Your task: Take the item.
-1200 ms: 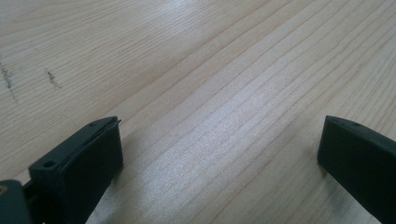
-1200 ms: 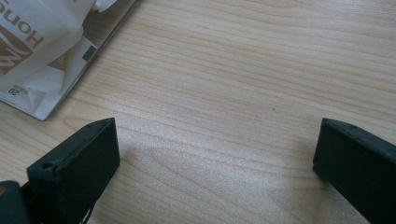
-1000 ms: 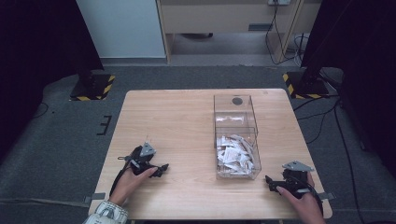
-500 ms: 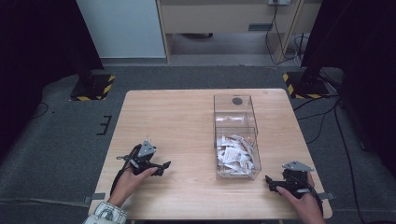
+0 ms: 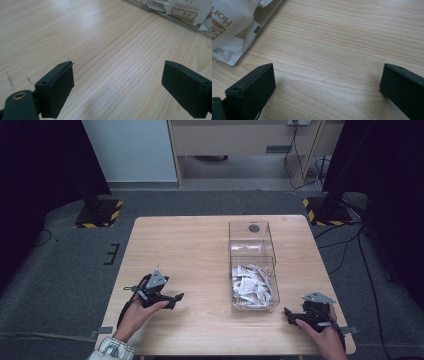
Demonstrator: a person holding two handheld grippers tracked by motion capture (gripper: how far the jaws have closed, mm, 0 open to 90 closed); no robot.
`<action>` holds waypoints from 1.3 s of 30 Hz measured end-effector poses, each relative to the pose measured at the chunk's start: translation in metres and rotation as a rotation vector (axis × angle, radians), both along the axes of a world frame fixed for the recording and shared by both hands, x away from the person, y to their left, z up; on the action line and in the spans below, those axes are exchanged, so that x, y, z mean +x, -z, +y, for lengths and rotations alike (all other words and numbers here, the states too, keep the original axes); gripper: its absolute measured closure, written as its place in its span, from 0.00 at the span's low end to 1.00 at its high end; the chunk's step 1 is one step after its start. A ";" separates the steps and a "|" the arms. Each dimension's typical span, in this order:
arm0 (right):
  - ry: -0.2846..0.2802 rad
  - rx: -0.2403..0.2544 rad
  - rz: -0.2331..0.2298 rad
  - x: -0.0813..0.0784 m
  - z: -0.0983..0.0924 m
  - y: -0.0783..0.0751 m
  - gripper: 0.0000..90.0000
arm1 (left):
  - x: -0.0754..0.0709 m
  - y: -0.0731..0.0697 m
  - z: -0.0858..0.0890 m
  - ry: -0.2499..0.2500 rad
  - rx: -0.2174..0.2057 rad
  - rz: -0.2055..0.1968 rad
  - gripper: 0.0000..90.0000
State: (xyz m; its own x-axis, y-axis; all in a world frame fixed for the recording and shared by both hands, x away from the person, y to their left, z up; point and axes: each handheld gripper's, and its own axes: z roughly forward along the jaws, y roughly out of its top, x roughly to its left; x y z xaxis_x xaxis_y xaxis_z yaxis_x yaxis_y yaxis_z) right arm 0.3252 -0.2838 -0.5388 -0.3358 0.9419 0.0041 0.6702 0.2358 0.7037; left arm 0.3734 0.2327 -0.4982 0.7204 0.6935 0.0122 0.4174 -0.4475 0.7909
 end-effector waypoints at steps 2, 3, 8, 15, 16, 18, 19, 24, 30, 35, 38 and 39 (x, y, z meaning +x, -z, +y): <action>0.006 0.000 0.002 0.000 0.000 0.000 0.01 | 0.000 -0.002 0.001 -0.001 0.002 -0.003 0.11; 0.011 0.000 0.001 0.000 0.000 0.000 0.01 | -0.001 -0.003 0.001 -0.002 -0.001 -0.004 0.11; 0.013 0.001 0.001 0.000 0.000 0.000 0.01 | 0.000 -0.005 0.002 0.009 0.004 0.005 0.10; 0.013 0.001 0.000 0.000 0.000 0.000 0.01 | 0.001 -0.010 0.002 0.028 -0.018 0.001 0.10; 0.014 0.001 0.000 0.000 0.000 0.000 0.01 | 0.002 -0.011 0.003 0.031 -0.025 0.000 0.10; 0.014 0.001 0.000 0.000 0.000 0.000 0.01 | 0.002 -0.015 0.004 0.033 -0.029 -0.002 0.10; 0.013 0.001 0.000 0.000 0.000 0.000 0.01 | 0.002 -0.016 0.004 0.036 -0.032 0.000 0.10; 0.019 0.000 0.001 0.001 0.000 0.000 0.01 | -0.001 -0.019 -0.004 0.071 -0.021 0.012 0.10; 0.025 -0.001 0.001 0.001 0.000 0.000 0.01 | 0.007 -0.022 -0.013 0.078 -0.005 0.016 0.10; 0.029 -0.001 0.001 0.002 0.000 0.000 0.01 | 0.016 -0.029 -0.015 0.061 -0.015 0.009 0.09; 0.030 0.001 0.001 0.002 0.000 0.000 0.01 | 0.018 -0.036 -0.017 0.072 -0.052 0.020 0.10; 0.030 0.001 0.001 0.002 0.000 0.000 0.01 | 0.018 -0.039 -0.018 0.085 -0.050 0.023 0.10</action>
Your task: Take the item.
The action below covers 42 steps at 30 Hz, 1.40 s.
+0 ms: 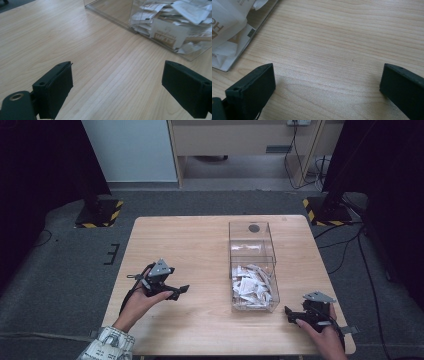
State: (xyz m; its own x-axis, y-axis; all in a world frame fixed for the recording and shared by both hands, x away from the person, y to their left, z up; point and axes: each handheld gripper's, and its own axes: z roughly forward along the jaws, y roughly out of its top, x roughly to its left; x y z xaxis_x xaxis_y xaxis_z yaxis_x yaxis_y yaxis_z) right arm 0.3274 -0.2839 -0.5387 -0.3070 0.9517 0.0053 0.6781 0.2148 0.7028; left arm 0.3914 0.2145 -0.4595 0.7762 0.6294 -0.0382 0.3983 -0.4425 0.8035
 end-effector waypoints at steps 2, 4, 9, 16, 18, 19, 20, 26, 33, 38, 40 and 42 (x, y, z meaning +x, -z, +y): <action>0.000 0.000 0.000 0.000 0.000 0.000 0.01 | 0.002 -0.005 -0.003 0.011 -0.016 0.009 0.10; 0.004 0.000 -0.002 0.001 0.000 0.000 0.01 | 0.004 -0.008 -0.006 0.021 -0.010 0.015 0.09; 0.007 -0.003 -0.004 0.001 0.000 0.000 0.01 | 0.012 -0.010 -0.013 0.042 0.005 0.030 0.08; 0.007 -0.003 -0.003 0.001 0.000 0.000 0.01 | 0.015 -0.016 -0.027 0.064 0.014 0.021 0.08; 0.007 -0.003 -0.004 0.001 0.000 0.000 0.01 | 0.016 -0.019 -0.031 0.073 0.018 0.014 0.08; 0.007 -0.003 -0.004 0.001 0.000 0.000 0.01 | 0.017 -0.020 -0.034 0.077 0.017 0.015 0.08; 0.008 -0.003 -0.004 0.001 0.000 0.000 0.01 | 0.018 -0.022 -0.036 0.080 0.015 0.015 0.08; 0.008 -0.002 -0.004 0.001 0.000 0.000 0.01 | 0.023 -0.031 -0.050 0.094 0.005 0.009 0.06; 0.008 -0.003 -0.004 0.001 0.000 0.000 0.01 | 0.025 -0.041 -0.063 0.111 0.017 -0.007 0.06; 0.007 -0.003 -0.004 0.001 0.000 0.000 0.01 | 0.023 -0.045 -0.073 0.129 0.011 -0.019 0.06; 0.007 -0.003 -0.004 0.001 0.000 0.000 0.01 | 0.023 -0.045 -0.076 0.136 0.011 -0.023 0.06; 0.007 -0.003 -0.002 0.001 0.000 0.000 0.01 | 0.022 -0.046 -0.078 0.141 0.010 -0.025 0.06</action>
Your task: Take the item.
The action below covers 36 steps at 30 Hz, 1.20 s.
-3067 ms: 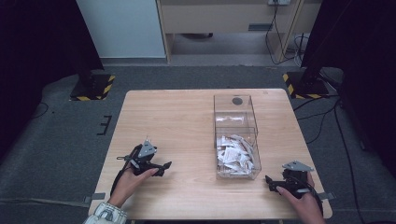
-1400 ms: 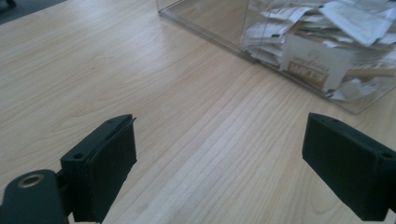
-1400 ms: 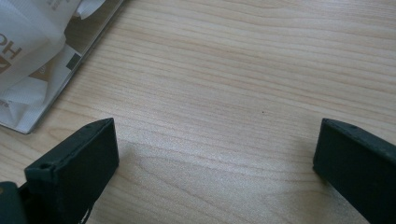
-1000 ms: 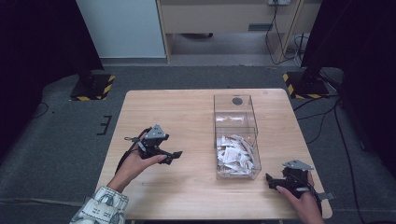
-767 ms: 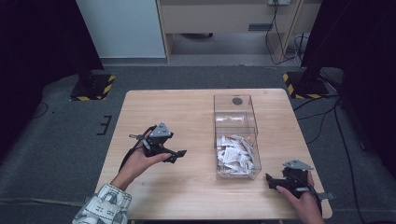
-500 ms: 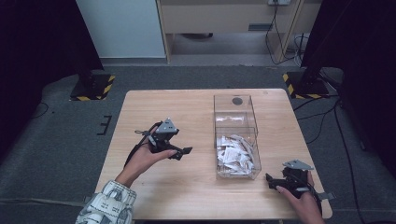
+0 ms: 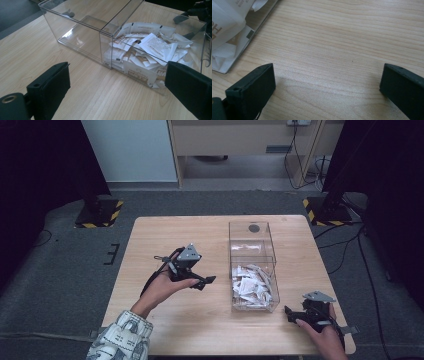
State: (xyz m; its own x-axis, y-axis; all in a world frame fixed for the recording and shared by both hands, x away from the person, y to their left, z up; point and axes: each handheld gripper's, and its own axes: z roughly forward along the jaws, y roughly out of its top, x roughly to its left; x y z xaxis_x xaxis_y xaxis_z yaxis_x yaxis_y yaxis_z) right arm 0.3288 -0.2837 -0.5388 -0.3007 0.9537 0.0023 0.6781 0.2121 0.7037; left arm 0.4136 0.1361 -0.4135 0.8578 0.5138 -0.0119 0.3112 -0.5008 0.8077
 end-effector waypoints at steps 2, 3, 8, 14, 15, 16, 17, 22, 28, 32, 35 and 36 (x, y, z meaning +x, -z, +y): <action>0.000 0.000 0.000 0.000 0.000 0.000 0.01 | -0.001 -0.001 -0.003 0.005 -0.001 -0.004 0.06; 0.000 0.000 0.000 0.000 0.000 0.000 0.01 | -0.001 -0.002 -0.004 0.008 0.001 -0.008 0.06; 0.000 0.000 0.000 0.000 0.000 0.000 0.01 | -0.003 -0.005 -0.013 0.021 -0.002 -0.030 0.06; -0.005 0.003 0.002 0.000 0.000 0.000 0.01 | -0.004 -0.012 -0.027 0.035 -0.006 -0.048 0.06; -0.005 0.003 0.003 0.000 0.000 0.000 0.01 | -0.005 -0.012 -0.029 0.037 -0.003 -0.052 0.06; -0.005 0.004 0.003 0.000 0.000 0.000 0.01 | -0.005 -0.012 -0.031 0.040 -0.005 -0.053 0.06; -0.010 0.003 0.004 0.000 -0.001 0.000 0.01 | -0.005 -0.012 -0.034 0.043 -0.004 -0.052 0.06; -0.012 0.003 0.004 0.000 -0.001 0.000 0.01 | -0.006 -0.012 -0.046 0.070 0.010 -0.051 0.06; -0.012 0.003 0.002 0.000 -0.001 0.000 0.01 | -0.008 -0.013 -0.057 0.090 0.013 -0.061 0.08; -0.015 0.003 0.001 0.000 -0.001 0.000 0.01 | -0.009 -0.012 -0.066 0.108 0.026 -0.065 0.10; -0.013 0.004 0.001 0.000 -0.001 0.000 0.01 | -0.010 -0.010 -0.074 0.118 0.037 -0.062 0.15; -0.013 0.004 0.001 0.000 -0.001 0.000 0.01 | -0.011 -0.009 -0.077 0.127 0.043 -0.061 0.15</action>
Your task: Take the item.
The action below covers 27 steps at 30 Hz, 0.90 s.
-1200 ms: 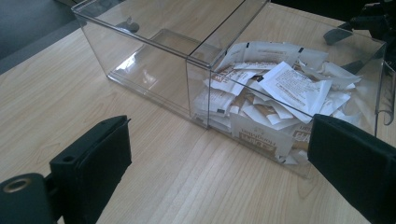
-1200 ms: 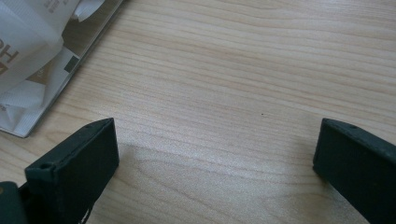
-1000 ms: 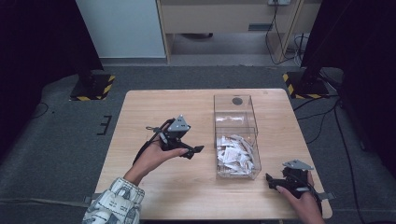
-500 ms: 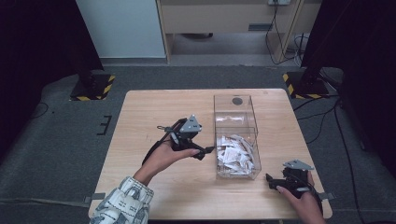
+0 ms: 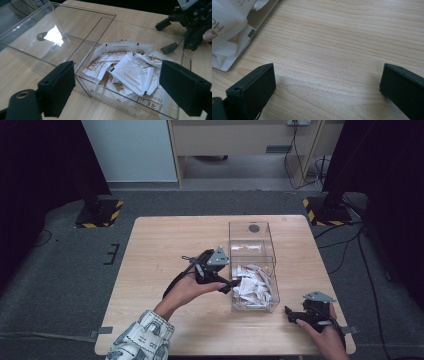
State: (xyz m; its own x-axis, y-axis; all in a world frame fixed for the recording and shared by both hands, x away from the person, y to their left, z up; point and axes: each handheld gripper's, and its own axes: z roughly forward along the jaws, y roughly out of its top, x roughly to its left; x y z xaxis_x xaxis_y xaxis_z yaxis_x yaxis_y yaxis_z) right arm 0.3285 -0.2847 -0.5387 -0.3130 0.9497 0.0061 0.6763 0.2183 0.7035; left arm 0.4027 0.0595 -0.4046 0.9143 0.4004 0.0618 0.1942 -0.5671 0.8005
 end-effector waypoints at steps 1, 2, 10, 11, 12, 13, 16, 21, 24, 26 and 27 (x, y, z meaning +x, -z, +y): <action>0.000 0.000 0.000 0.000 0.000 0.000 0.01 | -0.001 0.001 -0.003 0.003 0.005 -0.005 0.17; -0.001 0.001 0.001 0.000 0.000 0.000 0.01 | -0.002 0.002 -0.006 0.006 0.015 -0.008 0.20; 0.000 0.001 0.001 0.000 0.000 0.000 0.01 | -0.010 0.009 -0.027 0.055 0.069 0.006 0.38; 0.000 0.001 0.001 0.000 0.000 0.000 0.01 | -0.010 0.009 -0.029 0.059 0.076 0.009 0.38; 0.001 0.002 0.001 0.000 0.000 0.000 0.01 | -0.010 0.010 -0.030 0.062 0.081 0.012 0.39; 0.001 0.002 0.001 0.000 0.000 0.000 0.01 | -0.011 0.011 -0.033 0.068 0.088 0.019 0.39; 0.001 0.001 0.000 0.000 0.000 0.000 0.01 | -0.011 0.016 -0.039 0.075 0.115 0.027 0.40; -0.001 0.000 0.000 0.000 0.000 0.000 0.01 | -0.011 0.020 -0.047 0.086 0.136 0.045 0.43; 0.001 0.001 0.001 0.000 0.000 0.000 0.01 | -0.011 0.022 -0.053 0.102 0.159 0.048 0.46; 0.001 0.001 0.001 0.000 0.000 0.000 0.01 | -0.011 0.024 -0.055 0.112 0.171 0.049 0.48; -0.001 0.000 0.000 0.000 0.000 0.000 0.01 | -0.011 0.025 -0.056 0.113 0.175 0.051 0.49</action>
State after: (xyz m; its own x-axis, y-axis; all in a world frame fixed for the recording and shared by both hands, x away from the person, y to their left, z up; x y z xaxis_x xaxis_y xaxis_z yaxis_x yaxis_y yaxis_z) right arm 0.3285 -0.2847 -0.5387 -0.3136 0.9495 0.0062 0.6762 0.2187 0.7035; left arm 0.3914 0.0039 -0.4294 0.9566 0.2819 0.0739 0.1590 -0.7172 0.6785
